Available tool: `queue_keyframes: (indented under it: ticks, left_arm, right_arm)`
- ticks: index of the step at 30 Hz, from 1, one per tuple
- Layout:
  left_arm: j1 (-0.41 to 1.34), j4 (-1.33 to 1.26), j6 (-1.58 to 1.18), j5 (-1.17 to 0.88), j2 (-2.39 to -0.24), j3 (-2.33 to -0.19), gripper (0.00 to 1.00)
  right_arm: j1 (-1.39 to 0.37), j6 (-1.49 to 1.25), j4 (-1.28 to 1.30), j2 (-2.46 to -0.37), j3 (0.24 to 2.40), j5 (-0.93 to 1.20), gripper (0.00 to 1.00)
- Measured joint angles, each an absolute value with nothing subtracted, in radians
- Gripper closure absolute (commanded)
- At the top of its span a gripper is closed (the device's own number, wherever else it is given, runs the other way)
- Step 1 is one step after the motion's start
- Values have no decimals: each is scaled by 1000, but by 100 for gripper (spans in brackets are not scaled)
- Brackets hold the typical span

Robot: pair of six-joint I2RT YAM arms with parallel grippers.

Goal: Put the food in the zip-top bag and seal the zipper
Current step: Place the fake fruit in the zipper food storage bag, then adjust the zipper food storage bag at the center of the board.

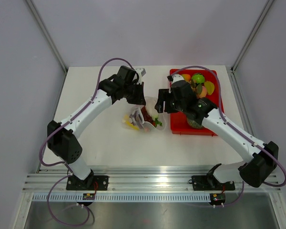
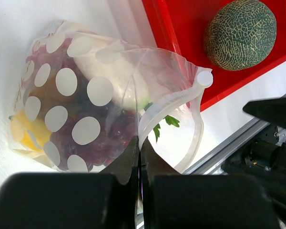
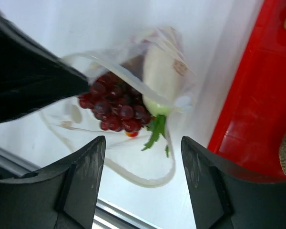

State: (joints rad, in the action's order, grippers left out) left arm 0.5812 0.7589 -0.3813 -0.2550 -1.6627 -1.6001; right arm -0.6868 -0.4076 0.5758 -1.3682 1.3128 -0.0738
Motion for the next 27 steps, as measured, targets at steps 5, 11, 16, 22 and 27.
queue_keyframes:
  ticks: [5,11,16,22,27]
  left_arm:
    - [577,763,-381,-255,-1654,-1600,100]
    - [574,768,-380,-255,-1641,-1600,100]
    - [574,782,-364,-254,-1639,-1602,99]
    - [573,857,-310,-247,-1643,-1679,59]
    - [572,891,-250,-203,-1653,-1833,22]
  right_arm:
    - [-672,-457,568,-1382,1195,-113,20]
    - [-672,-497,560,-1500,1126,-108,58]
    - [-672,-529,552,-1512,1161,-77,99]
    - [-672,-629,543,-1448,1250,-35,100]
    - [-672,-741,505,-1407,1258,1,100]
